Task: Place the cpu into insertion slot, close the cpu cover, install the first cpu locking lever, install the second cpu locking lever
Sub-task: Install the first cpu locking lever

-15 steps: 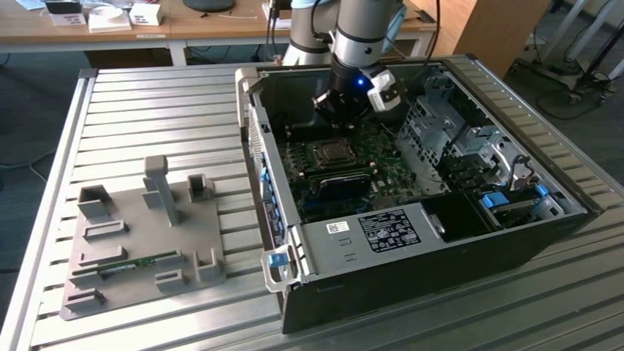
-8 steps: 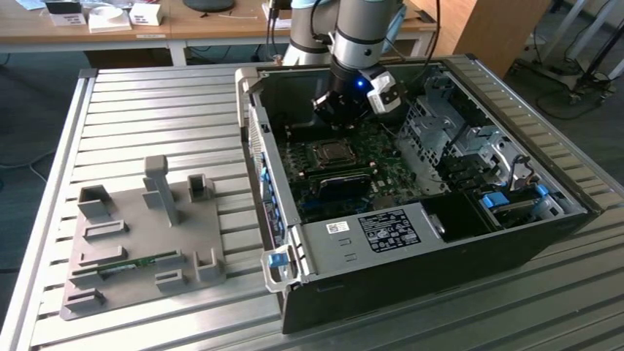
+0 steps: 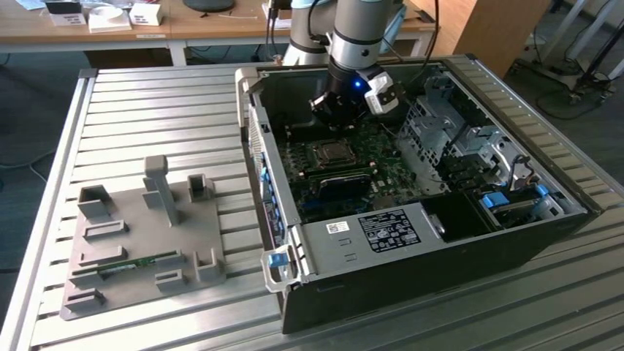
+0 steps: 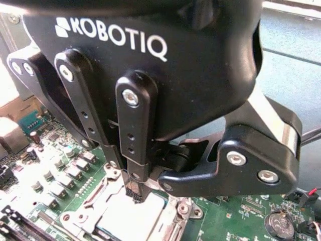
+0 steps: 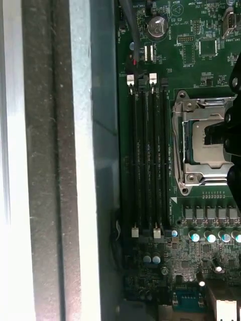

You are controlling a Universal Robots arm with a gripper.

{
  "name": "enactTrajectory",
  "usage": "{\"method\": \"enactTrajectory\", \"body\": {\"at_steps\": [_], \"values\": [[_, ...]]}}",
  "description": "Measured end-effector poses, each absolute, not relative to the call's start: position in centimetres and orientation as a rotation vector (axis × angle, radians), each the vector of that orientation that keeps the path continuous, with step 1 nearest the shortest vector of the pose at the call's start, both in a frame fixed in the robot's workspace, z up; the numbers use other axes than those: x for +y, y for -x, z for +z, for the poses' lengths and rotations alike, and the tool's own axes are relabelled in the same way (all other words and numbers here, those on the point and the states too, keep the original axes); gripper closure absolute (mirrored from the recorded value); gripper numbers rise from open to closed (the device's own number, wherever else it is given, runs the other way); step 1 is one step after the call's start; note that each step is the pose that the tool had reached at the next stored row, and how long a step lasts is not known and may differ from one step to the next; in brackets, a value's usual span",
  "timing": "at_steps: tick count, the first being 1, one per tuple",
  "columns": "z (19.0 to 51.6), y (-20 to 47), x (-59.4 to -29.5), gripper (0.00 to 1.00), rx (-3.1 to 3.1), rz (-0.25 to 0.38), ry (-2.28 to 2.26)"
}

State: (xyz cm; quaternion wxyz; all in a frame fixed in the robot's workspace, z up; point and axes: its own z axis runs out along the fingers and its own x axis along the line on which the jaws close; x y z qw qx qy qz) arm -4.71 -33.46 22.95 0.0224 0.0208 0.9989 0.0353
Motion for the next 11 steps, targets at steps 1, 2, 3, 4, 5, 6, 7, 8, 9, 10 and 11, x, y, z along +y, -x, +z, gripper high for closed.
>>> {"method": "enactTrajectory", "body": {"at_steps": [1,2,3,4,5,6,7,8,9,10,11], "values": [[22.94,4.71,-33.45,0.9,3.094,0.11,-0.065],[22.95,4.72,-33.46,0.9,3.094,0.109,-0.065],[22.94,4.71,-33.46,0.9,3.094,0.109,-0.065],[22.93,4.71,-33.45,0.9,3.094,0.108,-0.062],[22.92,4.71,-33.45,0.9,3.095,0.105,-0.053],[22.93,4.71,-33.45,0.9,3.095,0.1,-0.04],[22.93,4.72,-33.45,0.9,3.096,0.095,-0.029],[22.93,4.72,-33.45,0.9,3.096,0.086,-0.021],[22.93,4.72,-33.45,0.9,3.097,0.076,-0.014],[22.93,4.71,-33.46,0.9,3.097,0.071,-0.008],[22.93,4.71,-33.46,0.9,3.097,0.07,-0.007]]}}
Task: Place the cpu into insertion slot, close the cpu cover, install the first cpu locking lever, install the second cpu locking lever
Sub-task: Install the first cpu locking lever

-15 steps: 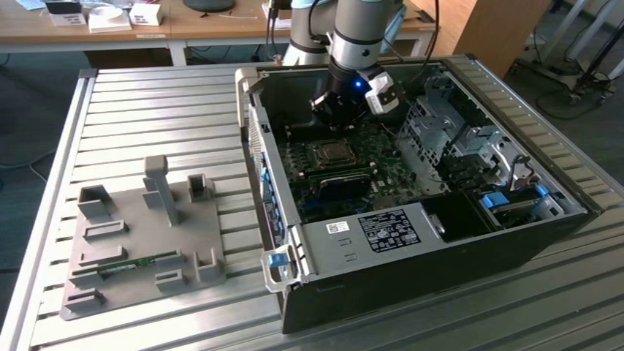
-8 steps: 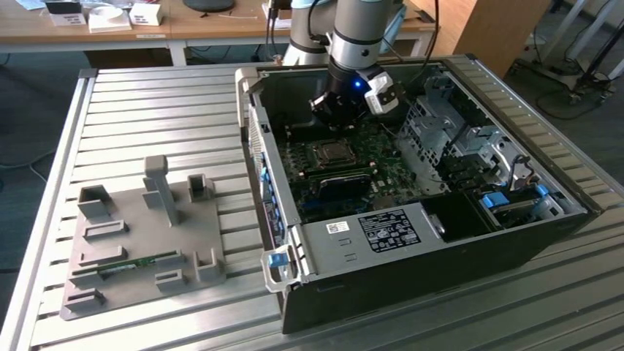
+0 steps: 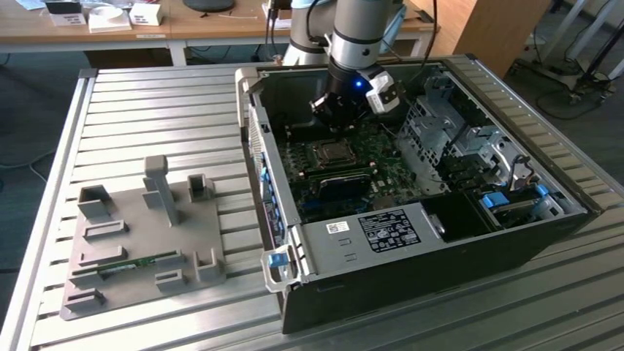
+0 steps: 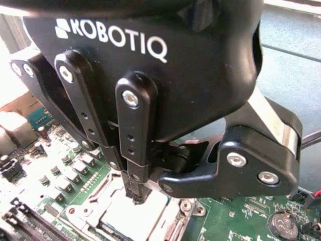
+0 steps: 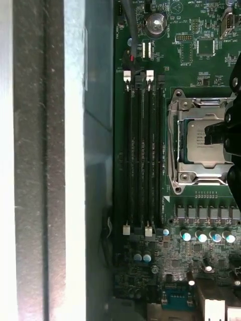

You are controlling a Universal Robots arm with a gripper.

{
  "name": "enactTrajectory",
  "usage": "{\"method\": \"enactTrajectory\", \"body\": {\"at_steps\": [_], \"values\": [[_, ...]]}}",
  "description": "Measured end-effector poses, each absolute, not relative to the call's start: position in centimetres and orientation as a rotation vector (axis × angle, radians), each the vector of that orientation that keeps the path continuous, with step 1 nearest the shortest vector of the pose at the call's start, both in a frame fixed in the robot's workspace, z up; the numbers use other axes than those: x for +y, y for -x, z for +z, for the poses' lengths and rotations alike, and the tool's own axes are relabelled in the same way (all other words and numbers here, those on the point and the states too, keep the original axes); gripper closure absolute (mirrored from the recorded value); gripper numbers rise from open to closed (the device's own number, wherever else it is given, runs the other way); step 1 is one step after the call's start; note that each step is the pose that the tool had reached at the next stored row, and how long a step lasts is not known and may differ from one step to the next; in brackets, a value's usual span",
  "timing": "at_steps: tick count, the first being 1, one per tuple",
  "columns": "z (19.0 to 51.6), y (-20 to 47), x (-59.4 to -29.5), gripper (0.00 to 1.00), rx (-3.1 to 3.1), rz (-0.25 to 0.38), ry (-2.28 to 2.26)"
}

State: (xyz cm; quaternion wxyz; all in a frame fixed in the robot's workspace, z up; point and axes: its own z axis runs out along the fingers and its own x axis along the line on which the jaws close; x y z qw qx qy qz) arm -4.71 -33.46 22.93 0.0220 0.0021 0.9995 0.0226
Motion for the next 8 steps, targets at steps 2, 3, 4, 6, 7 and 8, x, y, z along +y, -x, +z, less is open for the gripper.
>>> {"method": "enactTrajectory", "body": {"at_steps": [2,3,4,6,7,8], "values": [[22.93,4.71,-33.46,0.9,3.097,0.07,-0.006],[22.94,4.71,-33.46,0.9,3.097,0.07,-0.006],[22.98,4.72,-33.46,0.9,3.097,0.069,-0.007],[23.12,4.71,-33.45,0.9,3.097,0.07,-0.007],[23.21,4.72,-33.46,0.9,3.097,0.07,-0.007],[23.3,4.72,-33.46,0.9,3.097,0.07,-0.007]]}}
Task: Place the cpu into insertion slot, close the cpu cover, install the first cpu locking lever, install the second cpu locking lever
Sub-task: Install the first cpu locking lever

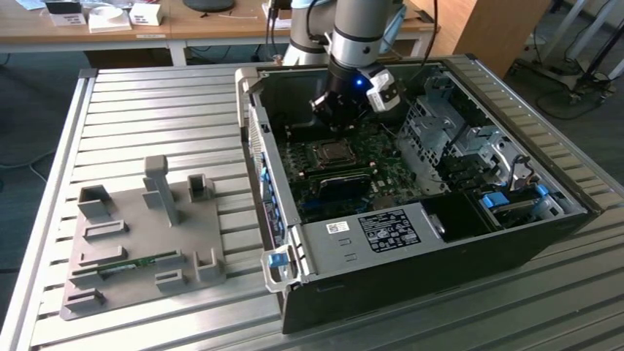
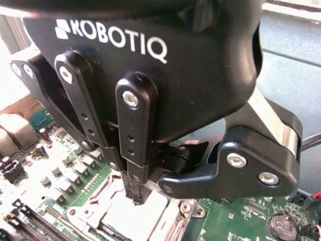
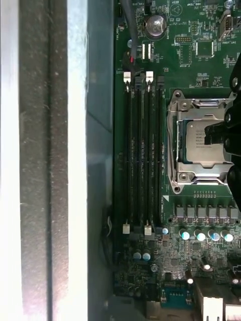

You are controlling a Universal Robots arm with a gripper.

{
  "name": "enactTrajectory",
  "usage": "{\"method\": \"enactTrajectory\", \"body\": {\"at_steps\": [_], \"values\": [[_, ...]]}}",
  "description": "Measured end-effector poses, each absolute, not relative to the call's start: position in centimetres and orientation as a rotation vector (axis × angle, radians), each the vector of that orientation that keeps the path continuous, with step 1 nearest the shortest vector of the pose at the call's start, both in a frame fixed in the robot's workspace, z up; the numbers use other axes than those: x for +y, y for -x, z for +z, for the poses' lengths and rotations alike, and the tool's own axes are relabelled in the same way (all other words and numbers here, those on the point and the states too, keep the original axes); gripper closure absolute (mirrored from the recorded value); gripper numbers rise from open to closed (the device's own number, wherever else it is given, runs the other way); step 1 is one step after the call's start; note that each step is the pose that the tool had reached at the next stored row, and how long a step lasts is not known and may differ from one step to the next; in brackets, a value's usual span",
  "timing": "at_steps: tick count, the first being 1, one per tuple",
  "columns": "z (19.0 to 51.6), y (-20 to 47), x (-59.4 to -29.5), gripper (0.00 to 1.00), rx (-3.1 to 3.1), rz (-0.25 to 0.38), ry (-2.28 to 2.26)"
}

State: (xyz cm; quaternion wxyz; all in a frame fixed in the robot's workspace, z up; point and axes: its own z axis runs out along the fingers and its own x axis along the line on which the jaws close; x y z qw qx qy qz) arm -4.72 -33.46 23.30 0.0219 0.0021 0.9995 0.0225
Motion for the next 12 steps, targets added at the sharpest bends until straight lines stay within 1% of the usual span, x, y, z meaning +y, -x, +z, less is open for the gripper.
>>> {"method": "enactTrajectory", "body": {"at_steps": [12], "values": [[23.63,4.9,-33.45,0.9,3.097,0.07,-0.004]]}}
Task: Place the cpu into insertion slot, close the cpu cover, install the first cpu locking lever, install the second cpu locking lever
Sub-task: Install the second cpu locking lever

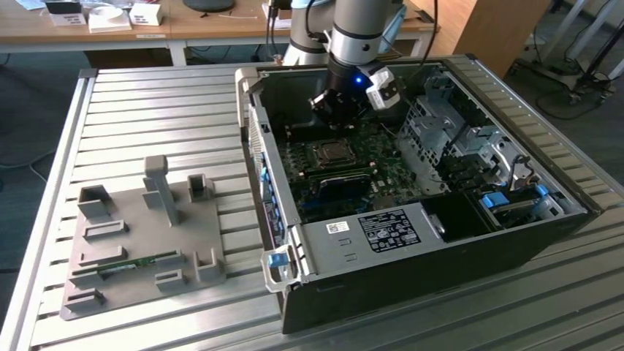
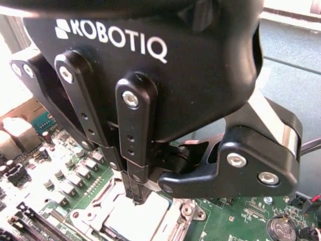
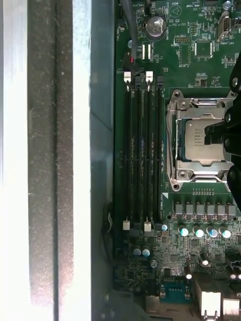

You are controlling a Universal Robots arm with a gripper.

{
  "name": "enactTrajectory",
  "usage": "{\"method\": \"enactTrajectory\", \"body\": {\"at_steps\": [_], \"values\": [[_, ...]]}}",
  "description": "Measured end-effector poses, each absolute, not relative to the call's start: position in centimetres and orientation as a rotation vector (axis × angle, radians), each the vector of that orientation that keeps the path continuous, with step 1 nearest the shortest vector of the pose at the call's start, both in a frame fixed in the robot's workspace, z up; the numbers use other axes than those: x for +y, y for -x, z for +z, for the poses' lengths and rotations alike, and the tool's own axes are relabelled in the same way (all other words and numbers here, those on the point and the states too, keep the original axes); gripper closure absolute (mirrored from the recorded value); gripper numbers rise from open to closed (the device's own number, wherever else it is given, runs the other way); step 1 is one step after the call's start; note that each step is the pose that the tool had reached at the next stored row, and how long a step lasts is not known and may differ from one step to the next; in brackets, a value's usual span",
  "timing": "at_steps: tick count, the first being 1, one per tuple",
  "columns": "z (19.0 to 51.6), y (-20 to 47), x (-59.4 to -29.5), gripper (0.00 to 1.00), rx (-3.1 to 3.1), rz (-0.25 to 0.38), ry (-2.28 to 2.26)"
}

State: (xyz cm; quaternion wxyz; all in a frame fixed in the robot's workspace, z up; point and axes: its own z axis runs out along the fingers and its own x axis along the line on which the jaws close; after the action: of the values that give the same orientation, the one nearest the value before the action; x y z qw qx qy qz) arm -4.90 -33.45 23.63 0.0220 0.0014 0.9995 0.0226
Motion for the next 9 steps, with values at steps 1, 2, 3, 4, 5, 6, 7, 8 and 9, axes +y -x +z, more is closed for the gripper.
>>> {"method": "enactTrajectory", "body": {"at_steps": [1,2,3,4,5,6,7,8,9], "values": [[23.63,4.92,-33.46,0.9,3.097,0.07,0.0],[23.63,4.92,-33.46,0.9,3.097,0.07,0.003],[23.63,4.92,-33.46,0.9,3.097,0.07,0.003],[23.63,4.92,-33.46,0.9,3.097,0.07,0.003],[23.67,4.93,-33.46,0.9,3.097,0.07,0.003],[23.72,4.93,-33.46,0.9,3.097,0.07,0.003],[23.77,4.93,-33.46,0.9,3.097,0.07,0.003],[23.84,4.92,-33.46,0.9,3.097,0.07,0.003],[23.94,4.92,-33.46,0.9,3.097,0.07,0.003]]}}
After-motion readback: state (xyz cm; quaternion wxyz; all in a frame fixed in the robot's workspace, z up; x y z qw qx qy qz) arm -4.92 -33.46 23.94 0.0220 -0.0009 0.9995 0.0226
